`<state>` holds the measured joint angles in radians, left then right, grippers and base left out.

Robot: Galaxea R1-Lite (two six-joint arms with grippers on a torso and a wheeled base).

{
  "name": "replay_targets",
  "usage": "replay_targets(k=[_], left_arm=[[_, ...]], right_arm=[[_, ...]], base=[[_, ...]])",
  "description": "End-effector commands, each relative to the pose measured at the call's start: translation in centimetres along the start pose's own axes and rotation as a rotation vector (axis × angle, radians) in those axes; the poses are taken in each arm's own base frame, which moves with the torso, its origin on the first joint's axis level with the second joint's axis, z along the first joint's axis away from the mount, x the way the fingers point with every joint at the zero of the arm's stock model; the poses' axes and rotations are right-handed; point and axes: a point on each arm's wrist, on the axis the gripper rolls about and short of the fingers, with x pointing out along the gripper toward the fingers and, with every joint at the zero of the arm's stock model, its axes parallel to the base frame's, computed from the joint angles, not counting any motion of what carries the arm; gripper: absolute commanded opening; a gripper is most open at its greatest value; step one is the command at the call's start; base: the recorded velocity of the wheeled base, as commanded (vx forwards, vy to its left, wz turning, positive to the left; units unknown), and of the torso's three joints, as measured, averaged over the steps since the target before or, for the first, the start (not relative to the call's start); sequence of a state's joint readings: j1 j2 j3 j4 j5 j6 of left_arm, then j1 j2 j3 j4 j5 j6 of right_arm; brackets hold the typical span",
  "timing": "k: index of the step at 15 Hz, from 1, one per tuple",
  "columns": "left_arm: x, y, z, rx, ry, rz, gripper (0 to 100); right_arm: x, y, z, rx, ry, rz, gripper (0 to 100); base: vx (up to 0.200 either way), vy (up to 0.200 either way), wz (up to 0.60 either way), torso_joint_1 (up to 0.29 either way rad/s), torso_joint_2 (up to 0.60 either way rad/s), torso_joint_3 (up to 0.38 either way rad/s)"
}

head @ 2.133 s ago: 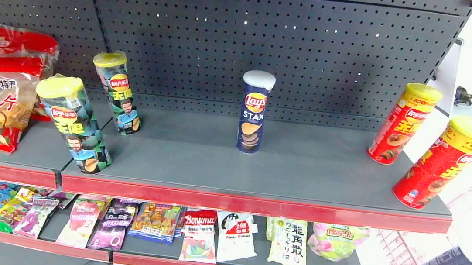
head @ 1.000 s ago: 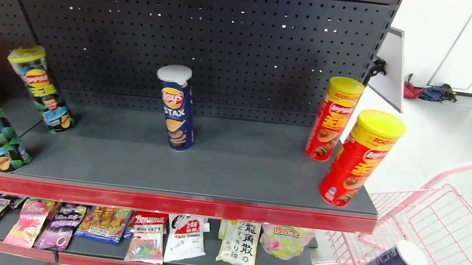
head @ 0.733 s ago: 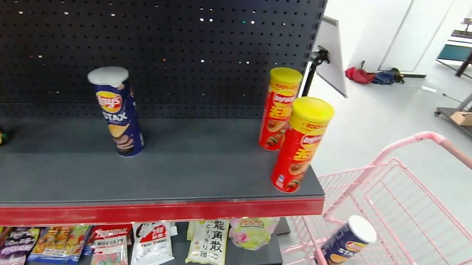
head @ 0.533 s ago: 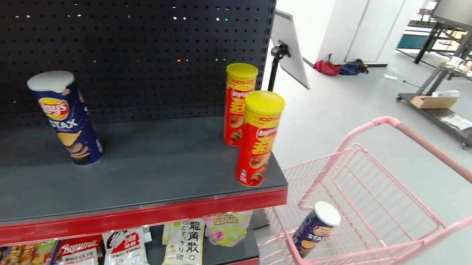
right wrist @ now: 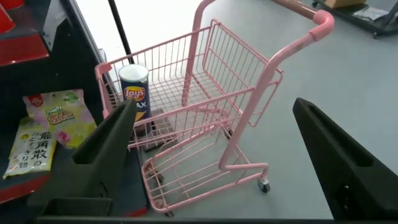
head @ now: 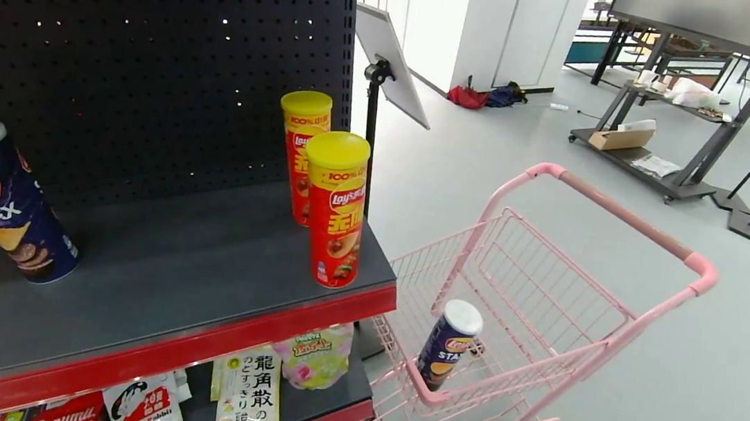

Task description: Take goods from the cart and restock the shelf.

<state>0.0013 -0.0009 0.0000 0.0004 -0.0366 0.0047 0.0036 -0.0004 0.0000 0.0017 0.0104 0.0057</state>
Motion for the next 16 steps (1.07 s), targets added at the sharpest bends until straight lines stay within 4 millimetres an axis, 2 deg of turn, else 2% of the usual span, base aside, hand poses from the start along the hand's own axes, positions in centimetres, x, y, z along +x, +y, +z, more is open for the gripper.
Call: replay_targets(k=[1, 16], left_arm=[[0.01, 0.00, 0.01, 0.000, 0.000, 0.000, 100], [0.01, 0.00, 0.01, 0.000, 0.000, 0.002, 100]], right_arm=[[0.00, 0.00, 0.00, 0.000, 0.000, 0.001, 100], [0.00, 0.00, 0.00, 0.002, 0.000, 0.001, 100]], base=[[0.000, 0.000, 0.00, -0.134, 0.33, 0.168], [0.000, 0.000, 0.00, -0.146, 0.38, 0.232]])
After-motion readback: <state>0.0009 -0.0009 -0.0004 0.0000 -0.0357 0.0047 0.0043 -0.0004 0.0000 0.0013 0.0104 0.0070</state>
